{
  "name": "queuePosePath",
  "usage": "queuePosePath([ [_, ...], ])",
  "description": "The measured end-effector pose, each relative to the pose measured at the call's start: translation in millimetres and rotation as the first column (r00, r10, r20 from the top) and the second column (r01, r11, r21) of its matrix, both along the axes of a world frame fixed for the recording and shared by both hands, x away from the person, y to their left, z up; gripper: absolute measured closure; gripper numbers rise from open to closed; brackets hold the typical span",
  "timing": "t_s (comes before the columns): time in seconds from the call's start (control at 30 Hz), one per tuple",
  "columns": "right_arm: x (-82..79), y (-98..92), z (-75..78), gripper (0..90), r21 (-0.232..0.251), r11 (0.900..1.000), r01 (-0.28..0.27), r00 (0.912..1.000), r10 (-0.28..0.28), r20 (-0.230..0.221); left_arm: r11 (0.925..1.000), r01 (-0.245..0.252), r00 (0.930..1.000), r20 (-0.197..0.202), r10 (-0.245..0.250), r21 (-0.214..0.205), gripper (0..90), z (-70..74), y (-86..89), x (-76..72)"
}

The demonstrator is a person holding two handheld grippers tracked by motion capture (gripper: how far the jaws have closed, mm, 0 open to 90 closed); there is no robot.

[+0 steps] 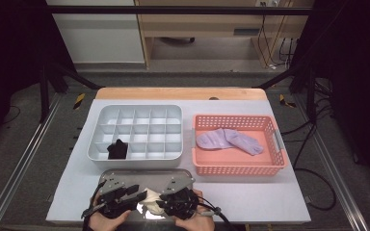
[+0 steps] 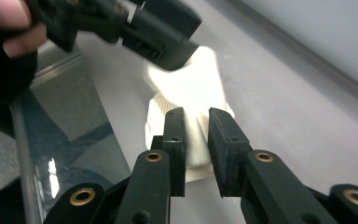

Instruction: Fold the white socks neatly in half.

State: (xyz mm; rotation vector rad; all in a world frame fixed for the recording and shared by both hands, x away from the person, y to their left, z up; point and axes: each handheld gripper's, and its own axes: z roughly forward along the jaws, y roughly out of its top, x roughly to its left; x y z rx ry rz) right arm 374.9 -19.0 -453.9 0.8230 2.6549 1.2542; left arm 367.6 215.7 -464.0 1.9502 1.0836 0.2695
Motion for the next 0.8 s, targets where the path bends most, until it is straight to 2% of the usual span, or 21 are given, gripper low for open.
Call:
queuePosePath([
  [0.07, 1.0, -4.2, 4.9, 76.4, 0.038, 0.9992, 0.009, 0.9999, -0.009, -0.004, 1.0000, -0.002, 1.0000, 0.004, 0.002, 0.008, 55.4, -0.3, 0.2, -2.7],
  [0.1, 0.9, -8.1, 10.4, 76.3, 0.090, 0.9955, 0.029, 0.9996, -0.029, -0.007, 0.9999, -0.001, 1.0000, 0.004, 0.001, 0.011, 55.4, -0.6, -0.1, -5.1],
  [0.13, 0.9, -8.1, 10.4, 76.3, 0.090, 0.9955, 0.029, 0.9996, -0.029, -0.007, 0.9999, -0.001, 1.0000, 0.004, 0.001, 0.011, 55.4, -0.6, -0.1, -5.1],
  [0.2, -1.2, -9.3, 13.9, 76.2, 0.129, 0.9900, 0.056, 0.9984, -0.056, 0.001, 0.9999, 0.001, 1.0000, 0.003, -0.001, 0.011, 55.0, -0.7, -1.4, -6.7],
  [0.27, -2.8, -8.1, 13.2, 76.5, 0.126, 0.9901, 0.062, 0.9981, -0.062, 0.001, 0.9998, 0.001, 1.0000, 0.007, -0.001, 0.017, 54.6, -0.8, -2.9, -7.6],
  [0.3, -5.9, -3.8, 8.0, 77.7, 0.095, 0.9938, 0.058, 0.9983, -0.057, -0.013, 0.9996, -0.003, 0.9999, 0.014, 0.003, 0.027, 54.6, -0.9, -4.5, -8.9],
  [0.33, -5.9, -3.8, 8.0, 77.7, 0.095, 0.9938, 0.058, 0.9983, -0.057, -0.013, 0.9996, -0.003, 0.9999, 0.014, 0.003, 0.027, 54.5, -0.9, -4.5, -8.9],
  [0.4, -9.6, 0.9, -2.2, 77.7, 0.049, 0.9974, 0.052, 0.9983, -0.051, -0.028, 0.9995, 0.000, 0.9999, 0.016, 0.000, 0.031, 54.5, -1.5, -5.2, -9.6],
  [0.43, -12.0, 0.5, -8.1, 77.5, 0.045, 0.9976, 0.052, 0.9986, -0.052, -0.010, 0.9996, 0.004, 0.9999, 0.012, -0.004, 0.028, 54.5, -2.2, -5.7, -10.2],
  [0.5, -12.6, -2.0, -8.7, 76.3, 0.044, 0.9976, 0.054, 0.9986, -0.054, -0.003, 0.9997, 0.006, 0.9999, 0.011, -0.006, 0.024, 54.1, -2.4, -5.7, -10.2],
  [0.73, -10.6, -4.6, -10.6, 72.5, 0.048, 0.9972, 0.057, 0.9983, -0.057, -0.010, 0.9998, 0.008, 1.0000, 0.003, -0.008, 0.021, 50.6, -3.8, -5.3, -12.1],
  [0.8, -9.3, -6.5, -11.6, 64.2, 0.037, 0.9973, 0.064, 0.9979, -0.064, -0.013, 0.9998, 0.015, 0.9999, -0.004, -0.015, 0.012, 49.1, -4.8, -4.2, -12.9],
])
